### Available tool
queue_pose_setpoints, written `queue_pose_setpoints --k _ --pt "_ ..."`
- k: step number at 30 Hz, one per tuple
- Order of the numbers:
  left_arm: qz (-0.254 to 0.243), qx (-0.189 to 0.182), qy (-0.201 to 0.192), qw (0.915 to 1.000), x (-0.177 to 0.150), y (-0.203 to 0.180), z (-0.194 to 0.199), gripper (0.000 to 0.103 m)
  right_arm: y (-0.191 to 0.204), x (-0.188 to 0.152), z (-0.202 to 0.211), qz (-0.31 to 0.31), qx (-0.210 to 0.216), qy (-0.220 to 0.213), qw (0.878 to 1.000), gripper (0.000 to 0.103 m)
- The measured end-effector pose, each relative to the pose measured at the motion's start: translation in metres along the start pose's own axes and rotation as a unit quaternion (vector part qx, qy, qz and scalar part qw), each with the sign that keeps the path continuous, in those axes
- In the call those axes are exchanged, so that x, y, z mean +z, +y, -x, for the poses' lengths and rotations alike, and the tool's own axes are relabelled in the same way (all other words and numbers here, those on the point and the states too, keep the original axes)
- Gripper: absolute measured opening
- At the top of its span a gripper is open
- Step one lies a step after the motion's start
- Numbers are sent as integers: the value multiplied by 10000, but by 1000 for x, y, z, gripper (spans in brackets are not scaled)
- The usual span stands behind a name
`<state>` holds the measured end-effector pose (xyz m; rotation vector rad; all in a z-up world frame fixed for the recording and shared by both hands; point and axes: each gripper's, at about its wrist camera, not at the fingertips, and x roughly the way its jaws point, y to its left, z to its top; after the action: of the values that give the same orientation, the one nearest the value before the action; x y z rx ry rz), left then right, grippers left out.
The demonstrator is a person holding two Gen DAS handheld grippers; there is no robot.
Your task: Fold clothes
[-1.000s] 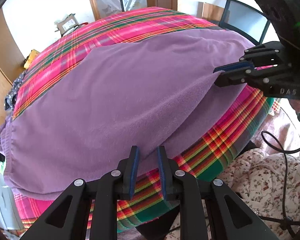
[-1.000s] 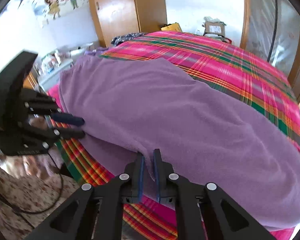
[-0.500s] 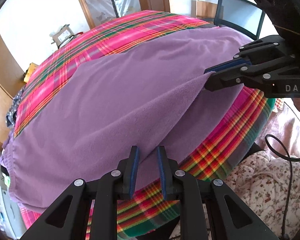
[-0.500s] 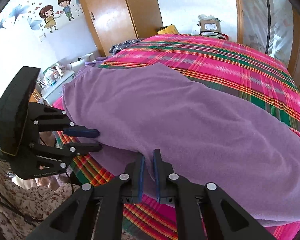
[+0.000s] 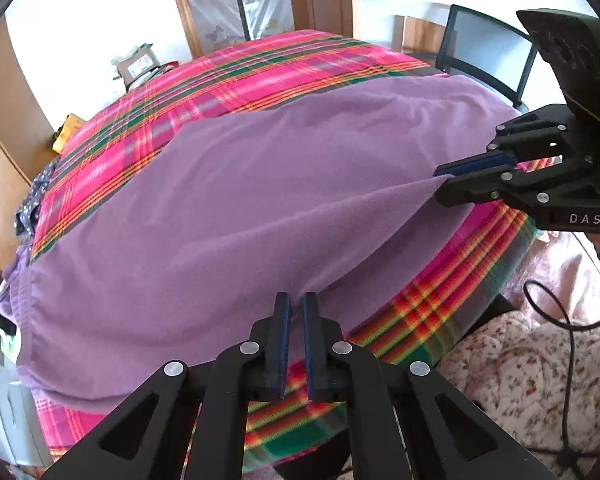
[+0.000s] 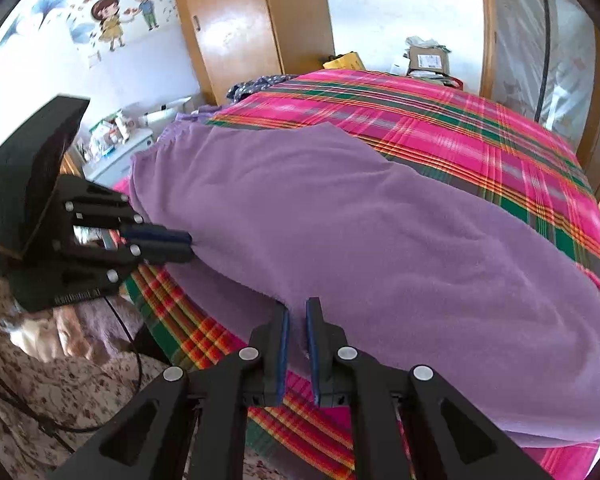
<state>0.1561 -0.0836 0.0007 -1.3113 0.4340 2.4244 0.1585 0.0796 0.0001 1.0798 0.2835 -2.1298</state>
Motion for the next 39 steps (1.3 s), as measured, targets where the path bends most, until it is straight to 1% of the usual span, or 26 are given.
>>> queue_pose_setpoints --k 3,6,9,12,14,15,17,18,19,21,22,23,24,27,31,34,38,39 --pt "63 -66 74 9999 -7 5 -2 6 6 -5 -2 215 -94 103 9997 9" --pt "258 -88 43 9996 -9 13 -1 6 10 -10 -9 386 -215 281 9986 9" --pt "478 -167 -33 9987 -11 22 3 7 21 -14 -15 701 -446 414 9957 9" --pt "709 -208 -63 9972 -14 33 7 7 29 -10 -12 908 -543 396 9936 12" --pt "951 -212 -55 9952 -18 45 9 8 34 -6 -6 1016 -499 317 9931 11" --pt "1100 -217 -61 9937 -20 52 11 10 37 -4 -4 1068 -492 245 9928 13" --pt "1416 -225 -80 9896 -24 67 14 12 44 0 0 1171 -490 93 9919 16" --pt "1637 -242 -106 9862 -25 78 15 12 48 3 -1 1234 -439 35 9914 19" --pt "1877 -279 -145 9817 -27 89 17 12 53 7 -4 1306 -346 -11 9908 23" --pt "2343 -330 -222 9714 -31 110 20 15 60 14 -15 1401 -220 -28 9899 27" --pt "2582 -343 -262 9651 -34 121 22 17 64 17 -20 1445 -164 -31 9894 27" --pt "2724 -337 -265 9612 -38 128 23 19 68 22 -28 1473 -68 -18 9891 27" --pt "2855 -330 -263 9575 -41 134 23 19 71 25 -36 1494 19 -2 9888 27" --pt "3048 -268 -230 9518 -48 144 21 19 81 33 -53 1553 244 80 9875 27" --pt "3293 -185 -185 9439 -57 157 18 19 95 39 -71 1722 403 190 9841 27" --pt "3459 -144 -157 9380 -63 166 15 19 102 40 -79 1854 348 260 9817 27" --pt "3558 -243 -193 9341 -67 174 14 19 104 42 -80 1796 341 279 9827 27" --pt "3574 -270 -203 9334 -68 176 14 19 104 42 -80 1766 335 286 9833 24"
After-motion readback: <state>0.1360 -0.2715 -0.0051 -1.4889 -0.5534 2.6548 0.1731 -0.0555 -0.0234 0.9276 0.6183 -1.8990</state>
